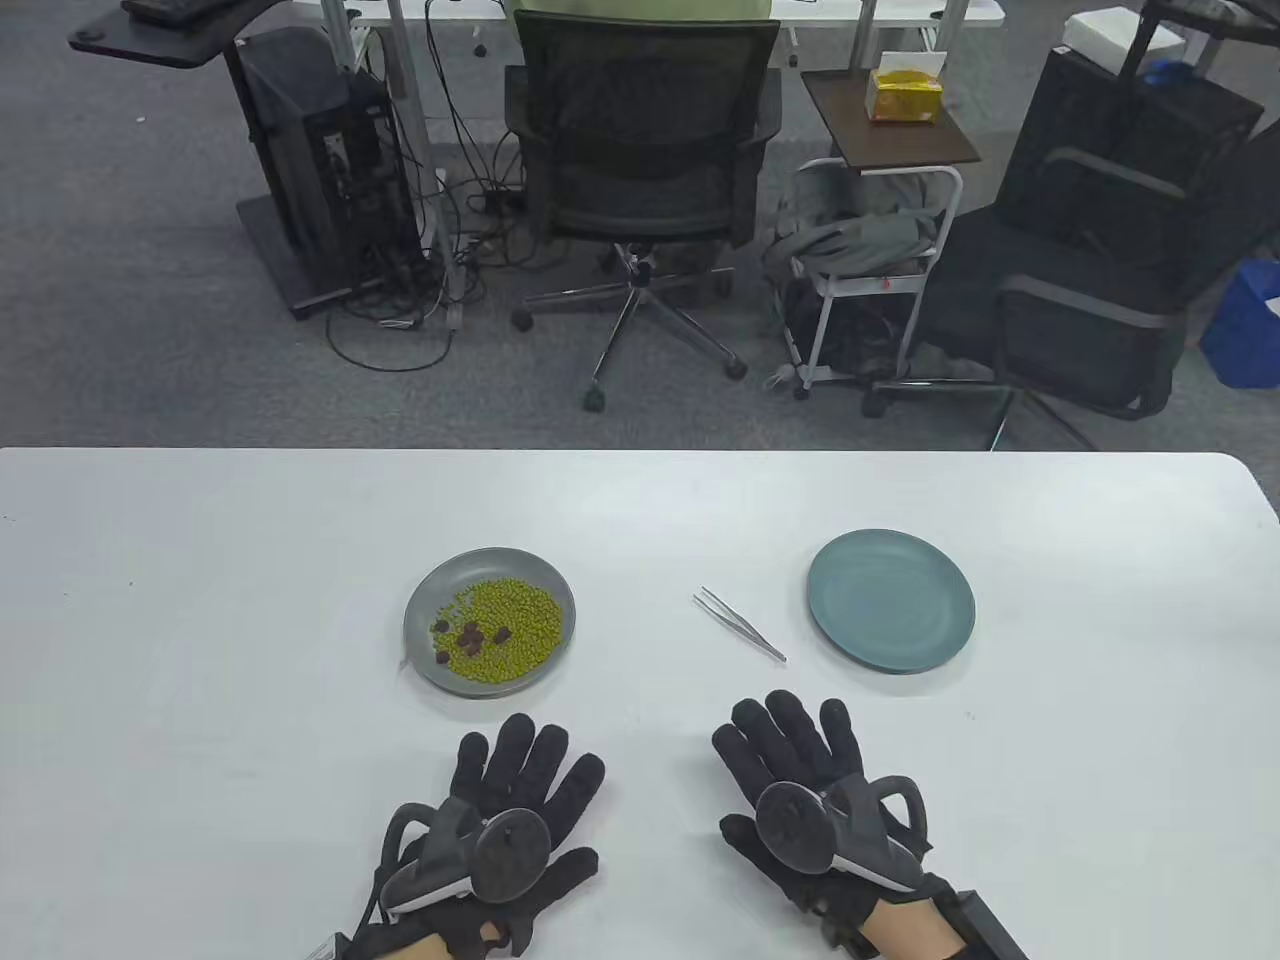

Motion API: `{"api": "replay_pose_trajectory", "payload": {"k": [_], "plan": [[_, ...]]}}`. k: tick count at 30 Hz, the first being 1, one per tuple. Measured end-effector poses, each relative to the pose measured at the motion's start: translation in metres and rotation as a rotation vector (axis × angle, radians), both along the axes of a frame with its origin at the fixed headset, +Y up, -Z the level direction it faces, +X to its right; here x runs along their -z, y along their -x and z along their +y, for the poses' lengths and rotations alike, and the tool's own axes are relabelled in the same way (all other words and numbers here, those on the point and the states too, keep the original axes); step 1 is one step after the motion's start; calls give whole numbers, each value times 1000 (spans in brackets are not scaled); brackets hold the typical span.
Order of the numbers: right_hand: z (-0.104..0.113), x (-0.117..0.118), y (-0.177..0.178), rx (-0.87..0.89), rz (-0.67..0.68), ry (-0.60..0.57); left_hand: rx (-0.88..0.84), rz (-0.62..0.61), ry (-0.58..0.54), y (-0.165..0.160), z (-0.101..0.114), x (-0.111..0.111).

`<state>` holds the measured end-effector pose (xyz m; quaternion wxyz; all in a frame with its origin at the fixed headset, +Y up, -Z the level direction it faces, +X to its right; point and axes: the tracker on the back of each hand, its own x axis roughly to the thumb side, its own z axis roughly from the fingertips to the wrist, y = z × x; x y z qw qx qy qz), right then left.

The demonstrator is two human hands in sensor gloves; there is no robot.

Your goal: Pick cranberries with tweezers into plate

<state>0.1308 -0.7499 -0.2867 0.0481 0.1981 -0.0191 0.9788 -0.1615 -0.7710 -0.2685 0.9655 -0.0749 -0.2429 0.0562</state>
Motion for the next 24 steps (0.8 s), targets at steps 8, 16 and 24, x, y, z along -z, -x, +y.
{"api": "replay_pose_trajectory", "payload": {"k": [8,16,24], "plan": [[0,0,0,4,2,0,0,-2,2,0,0,0],[-1,-1,-1,24,-4,15,-3,-5,14,-1,-1,-1],[-1,-2,0,17,2,11,6,-7,19,-2,-1,-1]]}}
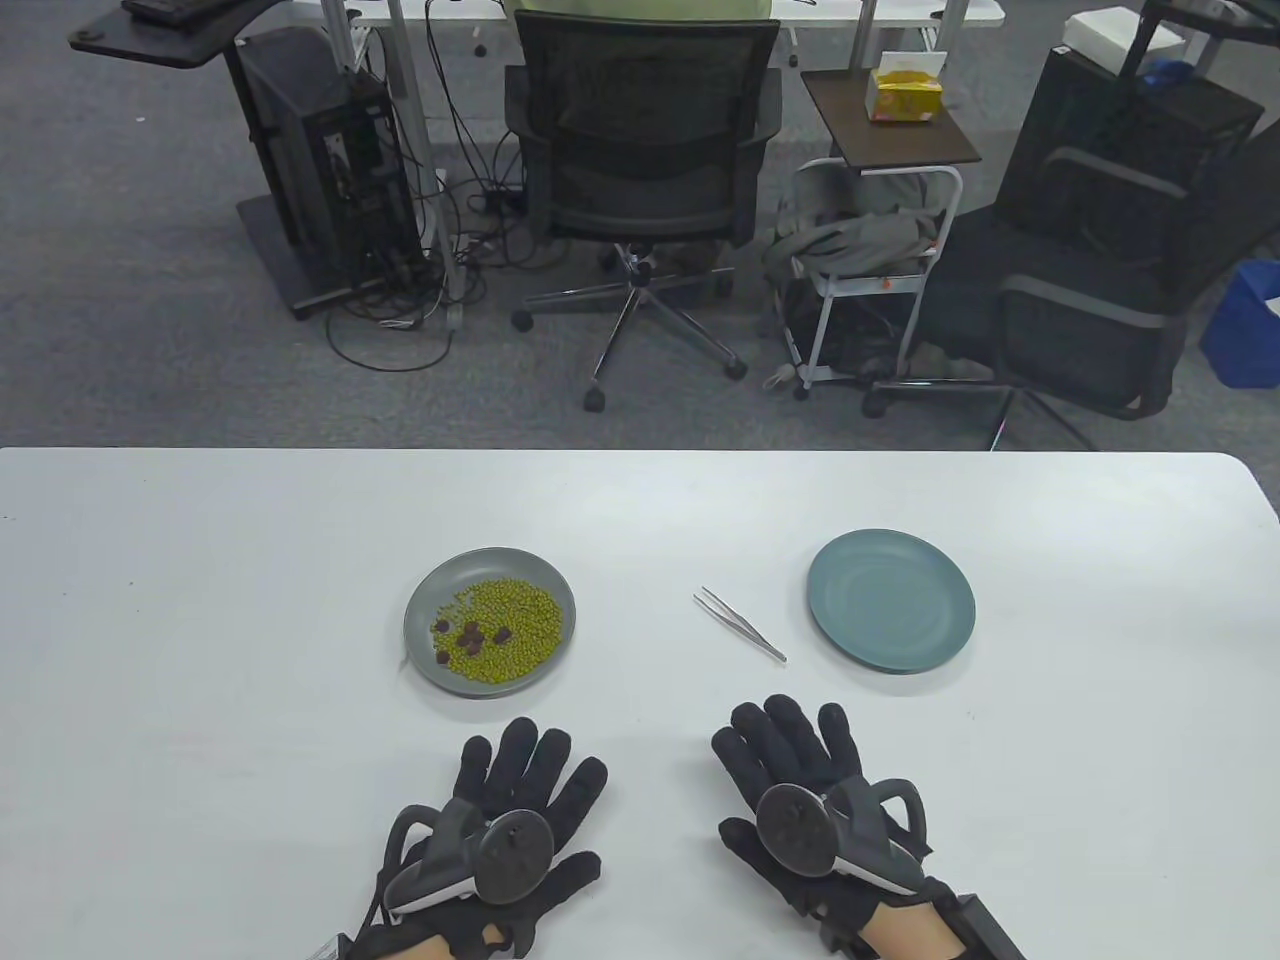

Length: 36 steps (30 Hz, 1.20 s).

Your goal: Pick cranberries with tweezers into plate

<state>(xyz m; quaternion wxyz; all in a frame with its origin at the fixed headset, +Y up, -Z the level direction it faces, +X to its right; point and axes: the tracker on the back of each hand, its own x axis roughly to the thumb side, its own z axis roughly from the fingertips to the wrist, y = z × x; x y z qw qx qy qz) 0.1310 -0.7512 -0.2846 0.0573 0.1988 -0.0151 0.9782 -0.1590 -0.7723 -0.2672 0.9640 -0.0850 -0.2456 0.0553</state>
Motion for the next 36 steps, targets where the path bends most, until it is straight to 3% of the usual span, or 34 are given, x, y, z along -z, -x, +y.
{"api": "replay_pose_trajectory", "payload": {"k": [25,31,36], "plan": [[2,-8,1,-67,-7,27,10,-3,24,-3,-3,-2],[17,7,12,-84,-5,24,-14,5,10,0,3,-2],[36,37,25,-139,-17,-8,-8,-6,22,-3,1,-3]]}}
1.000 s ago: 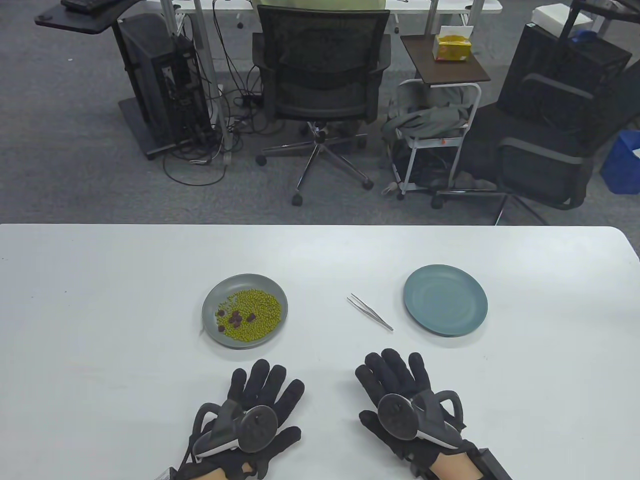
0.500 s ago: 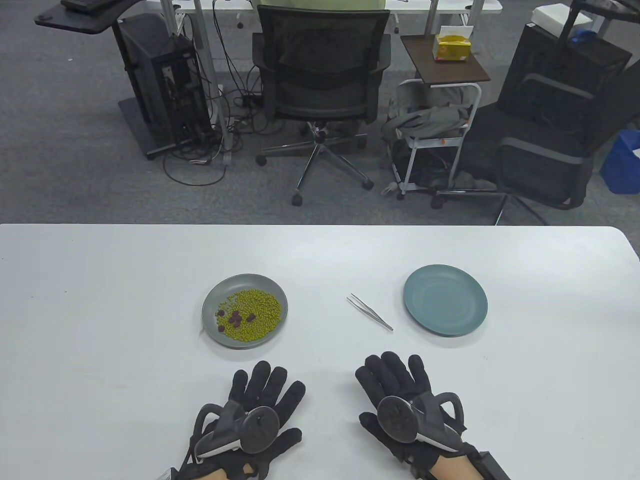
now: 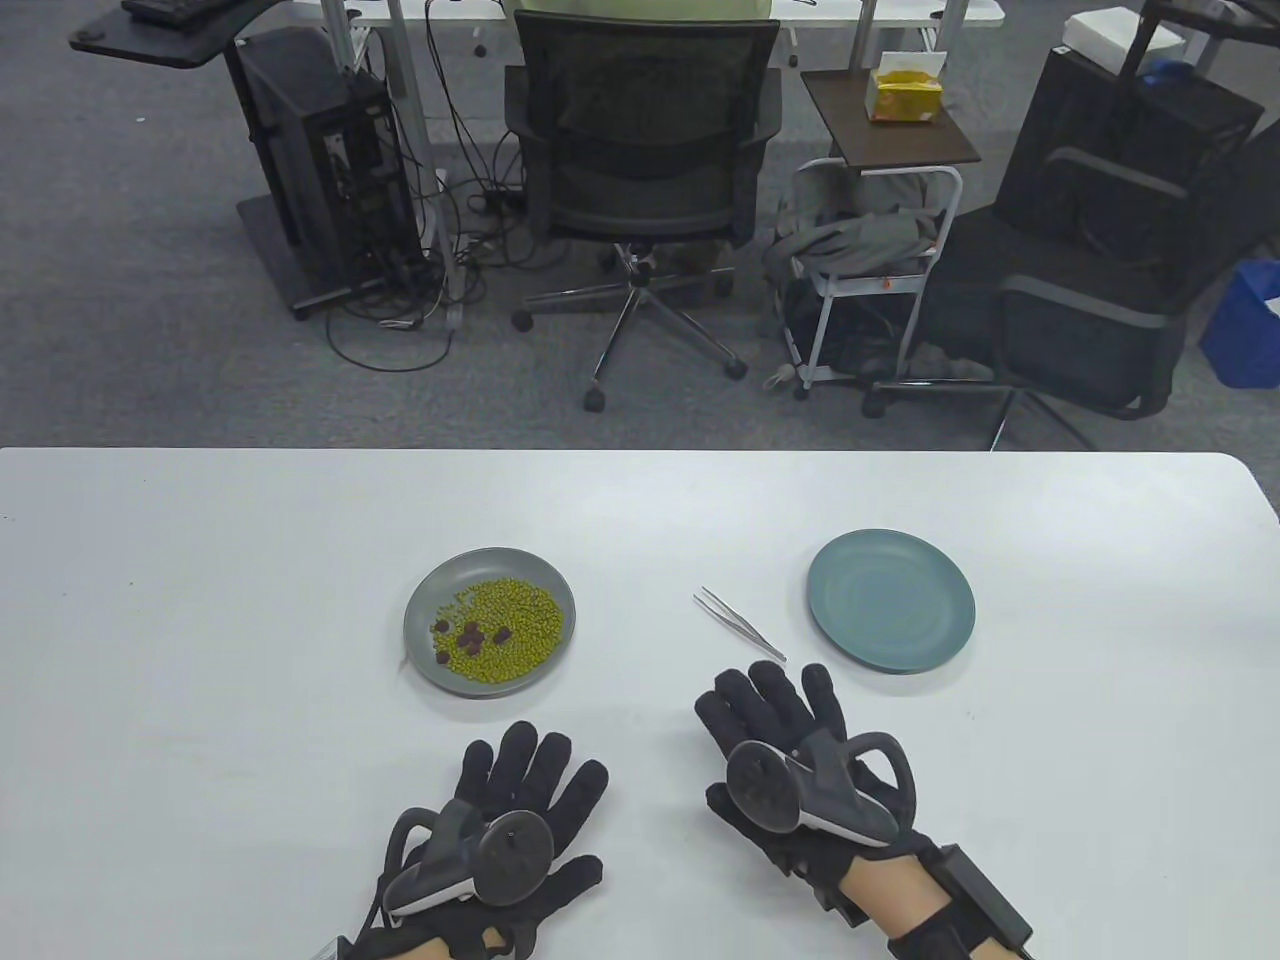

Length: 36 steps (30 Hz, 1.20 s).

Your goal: Pick cranberries with tweezers into plate

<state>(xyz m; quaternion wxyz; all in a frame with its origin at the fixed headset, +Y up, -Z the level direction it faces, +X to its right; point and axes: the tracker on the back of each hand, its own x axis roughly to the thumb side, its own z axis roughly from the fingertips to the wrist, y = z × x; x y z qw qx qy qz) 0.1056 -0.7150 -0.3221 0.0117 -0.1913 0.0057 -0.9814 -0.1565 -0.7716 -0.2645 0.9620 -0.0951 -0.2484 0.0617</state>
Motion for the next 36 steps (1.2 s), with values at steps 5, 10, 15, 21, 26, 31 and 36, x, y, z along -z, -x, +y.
{"api": "replay_pose_trajectory", "payload": {"k": [5,10,15,21,26,31,36], "plan": [[9,57,9,-90,-110,-24,1,-5,20,-1,-3,-1],[-14,123,7,-156,-305,72,1,-3,27,-1,-3,0],[-48,157,6,-237,-446,135,-2,-10,27,-2,-3,0],[-71,173,15,-370,-489,138,2,-15,29,-3,-3,-1],[-68,176,18,-329,-504,129,3,-18,31,-4,-3,-1],[-69,176,29,-340,-469,58,4,-10,37,-3,-3,0],[-66,159,32,-344,-401,11,-19,2,33,0,0,0]]}}
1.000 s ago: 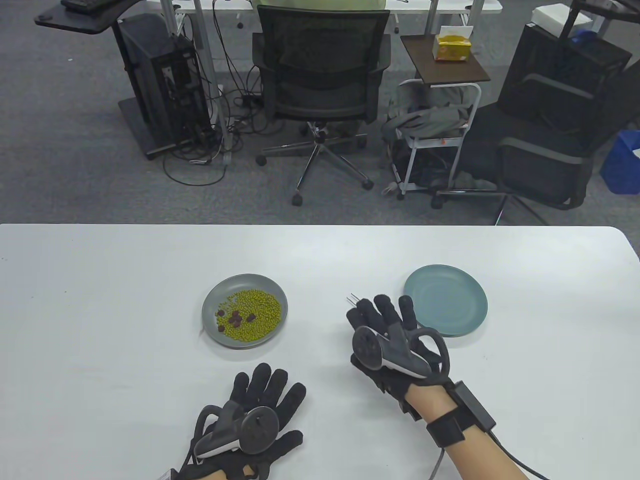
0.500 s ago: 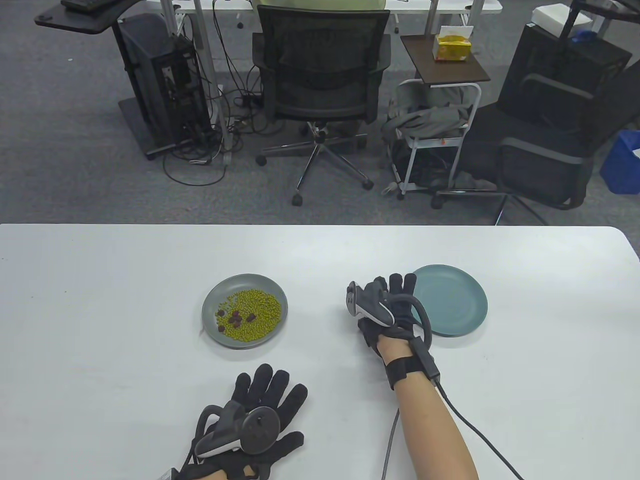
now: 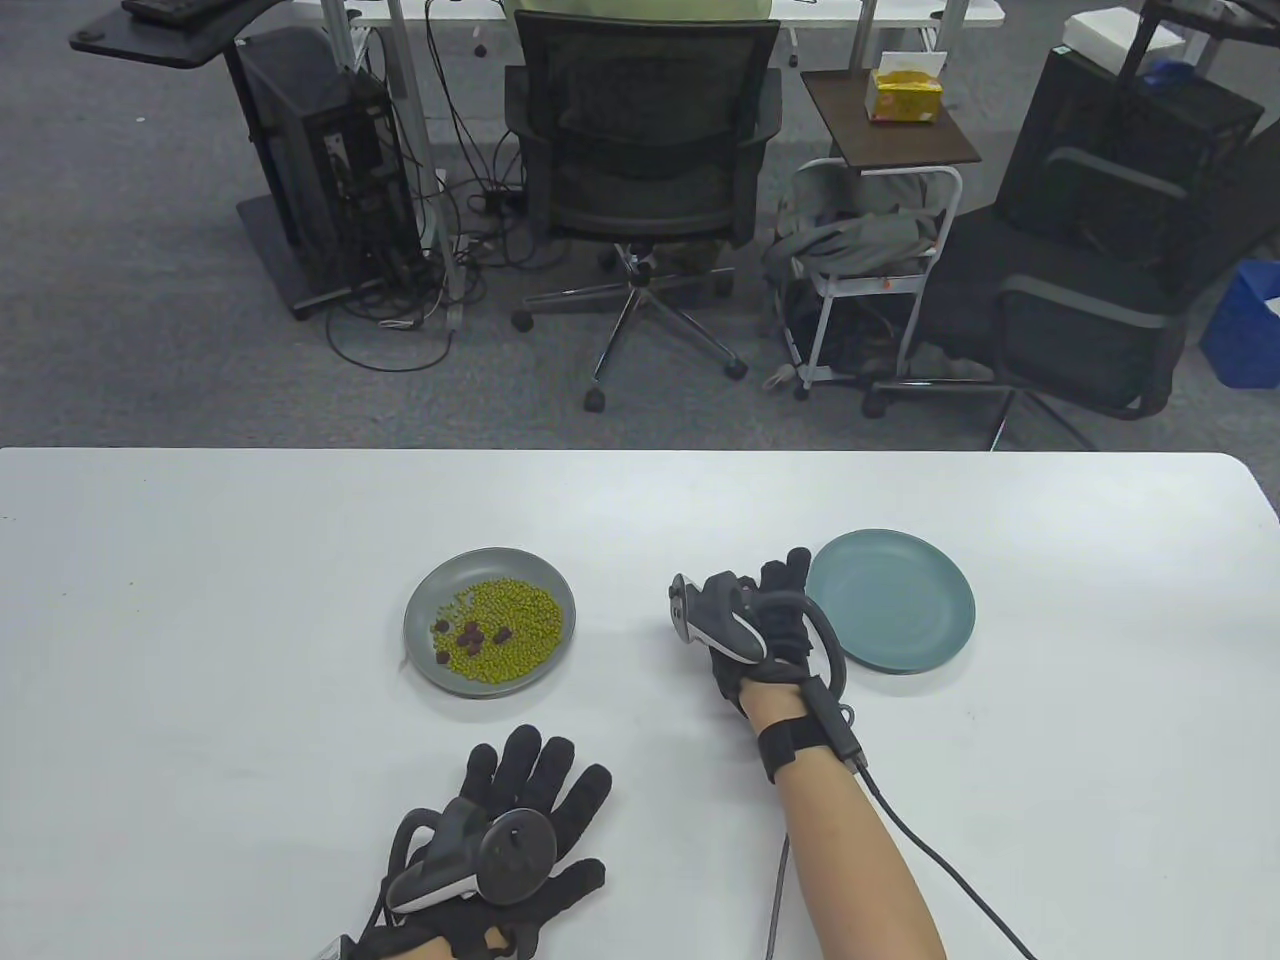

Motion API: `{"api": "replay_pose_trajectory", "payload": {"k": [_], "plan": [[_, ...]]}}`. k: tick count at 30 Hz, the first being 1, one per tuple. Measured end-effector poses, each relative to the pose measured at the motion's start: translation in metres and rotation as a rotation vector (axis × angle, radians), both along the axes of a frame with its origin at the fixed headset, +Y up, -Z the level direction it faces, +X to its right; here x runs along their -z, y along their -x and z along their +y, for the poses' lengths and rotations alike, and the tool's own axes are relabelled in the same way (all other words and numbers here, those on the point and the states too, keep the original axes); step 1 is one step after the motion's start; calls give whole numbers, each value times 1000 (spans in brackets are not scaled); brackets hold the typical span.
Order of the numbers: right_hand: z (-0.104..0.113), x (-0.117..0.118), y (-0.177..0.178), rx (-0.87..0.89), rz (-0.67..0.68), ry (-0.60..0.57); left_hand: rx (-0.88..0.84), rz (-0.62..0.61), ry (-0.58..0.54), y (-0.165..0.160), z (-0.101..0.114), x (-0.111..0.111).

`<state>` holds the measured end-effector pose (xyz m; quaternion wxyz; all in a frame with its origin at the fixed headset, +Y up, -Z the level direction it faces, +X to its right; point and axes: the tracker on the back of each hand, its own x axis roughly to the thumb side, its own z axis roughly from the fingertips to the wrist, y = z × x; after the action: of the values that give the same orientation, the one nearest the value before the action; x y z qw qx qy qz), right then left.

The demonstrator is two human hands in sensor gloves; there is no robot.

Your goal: Pick cranberries with tweezers into plate

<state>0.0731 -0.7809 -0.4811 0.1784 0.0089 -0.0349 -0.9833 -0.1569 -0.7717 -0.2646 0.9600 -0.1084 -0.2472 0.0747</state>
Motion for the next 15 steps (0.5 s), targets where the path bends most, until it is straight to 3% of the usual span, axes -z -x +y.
{"api": "replay_pose_trajectory", "payload": {"k": [9,15], "plan": [[50,-87,-39,405,110,-204,0,-1,-14,-2,2,-3],[40,-143,-78,536,159,-161,14,13,-5,-4,2,-4]]}}
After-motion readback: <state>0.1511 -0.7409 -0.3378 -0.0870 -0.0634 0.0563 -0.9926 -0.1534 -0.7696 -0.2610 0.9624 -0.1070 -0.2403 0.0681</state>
